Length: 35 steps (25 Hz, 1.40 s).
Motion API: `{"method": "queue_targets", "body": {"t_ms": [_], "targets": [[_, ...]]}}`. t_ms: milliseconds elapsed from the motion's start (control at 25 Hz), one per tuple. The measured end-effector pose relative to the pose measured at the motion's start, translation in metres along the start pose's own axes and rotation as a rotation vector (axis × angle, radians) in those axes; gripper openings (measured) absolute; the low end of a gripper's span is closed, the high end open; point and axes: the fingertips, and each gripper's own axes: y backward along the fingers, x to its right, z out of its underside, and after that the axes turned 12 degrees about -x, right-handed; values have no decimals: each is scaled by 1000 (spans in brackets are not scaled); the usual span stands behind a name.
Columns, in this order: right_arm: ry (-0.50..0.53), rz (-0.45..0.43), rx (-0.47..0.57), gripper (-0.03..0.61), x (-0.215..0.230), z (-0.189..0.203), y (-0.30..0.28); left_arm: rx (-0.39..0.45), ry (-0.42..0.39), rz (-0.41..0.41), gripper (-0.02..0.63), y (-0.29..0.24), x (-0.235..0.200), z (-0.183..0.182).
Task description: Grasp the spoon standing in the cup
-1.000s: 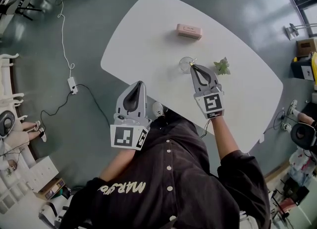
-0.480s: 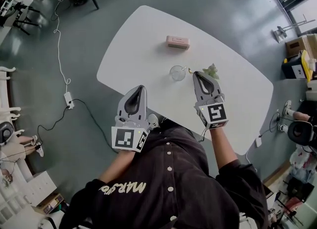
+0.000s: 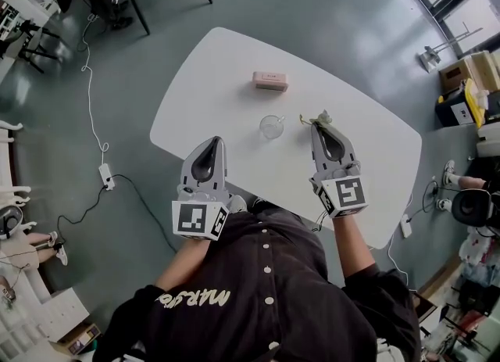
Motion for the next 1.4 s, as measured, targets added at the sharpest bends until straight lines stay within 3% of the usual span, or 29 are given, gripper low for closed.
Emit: {"method": "queue_targets", "body": {"t_ms": [720, 1400], "targets": [[-89, 110, 112, 9, 25, -40, 62, 51, -20, -55, 8, 0, -32, -25], [-117, 233, 136, 9, 62, -27, 93, 55, -70, -166, 9, 23, -79, -33]]}}
